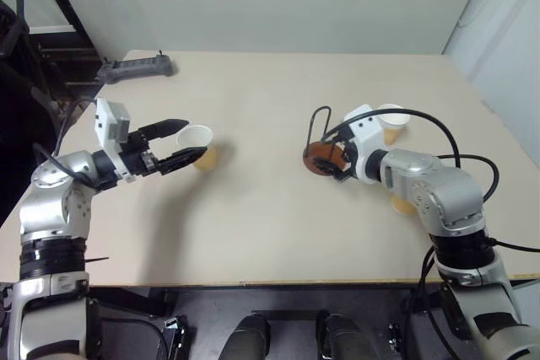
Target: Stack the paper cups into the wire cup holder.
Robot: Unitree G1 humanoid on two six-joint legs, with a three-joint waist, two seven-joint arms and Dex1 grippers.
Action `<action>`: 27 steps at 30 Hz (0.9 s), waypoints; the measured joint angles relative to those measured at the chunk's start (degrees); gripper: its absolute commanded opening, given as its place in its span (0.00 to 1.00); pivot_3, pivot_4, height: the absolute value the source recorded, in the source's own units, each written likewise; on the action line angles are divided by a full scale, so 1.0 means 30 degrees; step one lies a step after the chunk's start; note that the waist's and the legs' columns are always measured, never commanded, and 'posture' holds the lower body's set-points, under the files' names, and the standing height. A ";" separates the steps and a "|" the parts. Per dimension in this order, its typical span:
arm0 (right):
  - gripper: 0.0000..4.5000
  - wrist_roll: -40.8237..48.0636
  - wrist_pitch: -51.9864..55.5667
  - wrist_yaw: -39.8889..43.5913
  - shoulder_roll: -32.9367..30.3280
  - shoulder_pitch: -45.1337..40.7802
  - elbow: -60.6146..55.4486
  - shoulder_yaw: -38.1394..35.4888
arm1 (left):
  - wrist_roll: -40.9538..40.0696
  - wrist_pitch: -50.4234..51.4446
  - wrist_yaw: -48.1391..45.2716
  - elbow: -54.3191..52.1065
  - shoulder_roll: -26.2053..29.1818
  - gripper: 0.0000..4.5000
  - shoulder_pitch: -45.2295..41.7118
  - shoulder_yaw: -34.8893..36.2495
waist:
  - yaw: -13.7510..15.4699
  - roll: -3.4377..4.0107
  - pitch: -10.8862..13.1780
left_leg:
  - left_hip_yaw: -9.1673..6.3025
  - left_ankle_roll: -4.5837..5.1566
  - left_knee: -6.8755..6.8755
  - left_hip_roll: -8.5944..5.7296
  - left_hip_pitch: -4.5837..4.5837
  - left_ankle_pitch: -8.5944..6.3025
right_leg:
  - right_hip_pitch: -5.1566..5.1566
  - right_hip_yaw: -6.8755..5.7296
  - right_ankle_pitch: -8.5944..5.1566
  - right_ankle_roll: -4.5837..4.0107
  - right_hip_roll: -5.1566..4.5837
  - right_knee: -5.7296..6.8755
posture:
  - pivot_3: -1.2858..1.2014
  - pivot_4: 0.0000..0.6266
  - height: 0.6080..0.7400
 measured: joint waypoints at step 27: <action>0.00 0.0071 0.0189 0.0739 0.1090 -0.0013 0.0985 -0.0506 | 0.0004 0.0027 -0.0014 0.0002 0.0000 1.00 -0.0082 -0.0134 | -0.0006 -0.0010 -0.0006 | 0.0005 -0.0075 0.0004 0.0001 0.0003 -0.0037 | -0.0011 -0.0003 0.0010 -0.0016 0.0001 0.0016 | 0.52 0.24 1.00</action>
